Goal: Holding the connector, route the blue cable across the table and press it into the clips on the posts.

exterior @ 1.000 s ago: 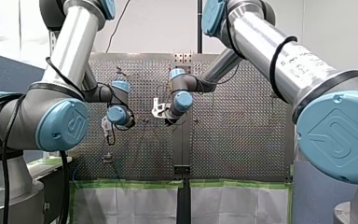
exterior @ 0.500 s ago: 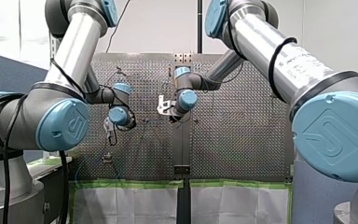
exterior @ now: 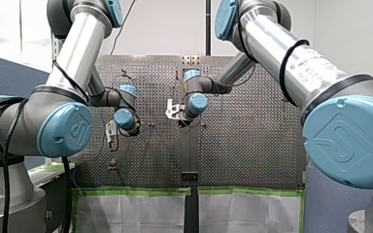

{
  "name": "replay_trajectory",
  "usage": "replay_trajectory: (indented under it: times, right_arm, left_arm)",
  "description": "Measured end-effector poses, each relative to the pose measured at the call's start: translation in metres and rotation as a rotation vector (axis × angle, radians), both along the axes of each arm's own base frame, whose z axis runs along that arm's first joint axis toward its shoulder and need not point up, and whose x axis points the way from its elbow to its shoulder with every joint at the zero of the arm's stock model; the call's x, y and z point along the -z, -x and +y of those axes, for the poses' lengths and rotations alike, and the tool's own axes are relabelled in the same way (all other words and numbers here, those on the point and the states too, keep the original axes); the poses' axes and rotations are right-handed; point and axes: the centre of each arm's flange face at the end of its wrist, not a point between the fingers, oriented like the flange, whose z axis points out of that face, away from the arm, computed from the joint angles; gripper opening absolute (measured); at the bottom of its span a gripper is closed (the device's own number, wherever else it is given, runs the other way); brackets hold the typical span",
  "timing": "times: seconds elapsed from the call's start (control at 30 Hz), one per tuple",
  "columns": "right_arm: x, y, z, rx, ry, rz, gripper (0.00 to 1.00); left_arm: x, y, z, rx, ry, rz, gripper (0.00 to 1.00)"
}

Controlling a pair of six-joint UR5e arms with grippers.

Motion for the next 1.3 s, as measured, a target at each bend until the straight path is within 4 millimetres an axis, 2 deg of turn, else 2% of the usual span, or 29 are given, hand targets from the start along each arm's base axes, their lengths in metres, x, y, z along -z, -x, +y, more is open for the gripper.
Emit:
replay_trajectory:
  times: [0.23, 0.73, 1.3]
  right_arm:
    - [0.000, 0.002, -0.002, 0.004, -0.001, 0.001, 0.00]
    - [0.000, 0.005, -0.007, 0.009, -0.002, 0.001, 0.00]
    - [0.000, 0.005, -0.006, 0.009, -0.005, -0.002, 0.00]
  left_arm:
    - [0.002, 0.012, -0.010, 0.013, -0.008, 0.059, 1.00]
    - [-0.016, 0.042, -0.032, -0.008, -0.011, 0.065, 1.00]
    - [-0.052, 0.098, -0.050, 0.028, -0.012, 0.026, 1.00]
